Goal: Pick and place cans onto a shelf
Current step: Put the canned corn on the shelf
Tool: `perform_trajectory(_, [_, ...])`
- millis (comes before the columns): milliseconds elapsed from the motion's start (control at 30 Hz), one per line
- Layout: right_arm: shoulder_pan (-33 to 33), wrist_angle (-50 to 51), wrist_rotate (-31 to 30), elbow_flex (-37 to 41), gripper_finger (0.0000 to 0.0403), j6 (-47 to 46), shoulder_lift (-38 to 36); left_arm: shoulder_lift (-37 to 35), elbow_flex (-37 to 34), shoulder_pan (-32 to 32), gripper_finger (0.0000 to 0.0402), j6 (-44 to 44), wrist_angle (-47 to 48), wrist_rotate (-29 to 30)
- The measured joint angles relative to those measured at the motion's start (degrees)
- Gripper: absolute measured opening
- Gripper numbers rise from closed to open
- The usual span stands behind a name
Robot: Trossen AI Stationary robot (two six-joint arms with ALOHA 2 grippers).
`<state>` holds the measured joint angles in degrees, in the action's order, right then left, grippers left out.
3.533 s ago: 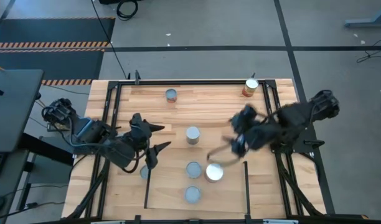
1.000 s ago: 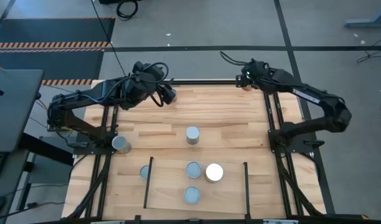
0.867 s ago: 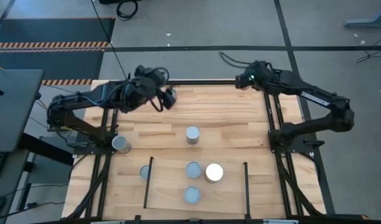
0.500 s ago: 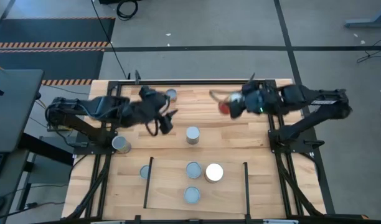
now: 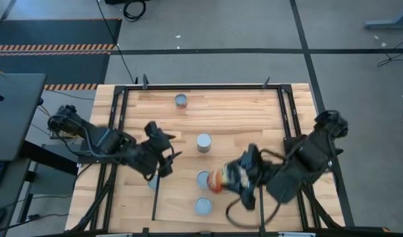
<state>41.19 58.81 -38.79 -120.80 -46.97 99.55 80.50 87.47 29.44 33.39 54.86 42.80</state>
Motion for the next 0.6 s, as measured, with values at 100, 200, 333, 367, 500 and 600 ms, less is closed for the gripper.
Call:
perform_trajectory(100, [1.3,-0.1,0.5,-4.2,0.0311,-1.4,3.7,0.0,-2.3,2.0,0.0286,3.5,-1.8,0.1])
perform_trajectory(200, [2.9,-0.6,0.9,-6.8,0.0311,-2.2,6.3,0.0,-5.0,3.4,0.0286,5.2,-4.8,0.0])
perform_trajectory(333, [5.8,-2.2,0.9,-7.3,0.0311,-4.6,8.4,0.0,-6.8,4.4,0.0286,5.2,-8.4,-0.4])
perform_trajectory(367, [6.6,-2.6,1.0,-7.3,0.0311,-4.9,8.9,0.0,-6.9,4.6,0.0286,5.1,-8.5,-1.1])
perform_trajectory(500, [9.1,-3.6,1.7,-7.3,0.0311,-5.6,9.8,0.0,-6.9,4.6,0.0286,4.8,-9.9,-3.9])
perform_trajectory(600, [10.4,-2.9,3.6,-7.3,0.0311,-5.6,10.2,0.0,-6.9,4.6,0.0286,3.6,-11.9,-4.8])
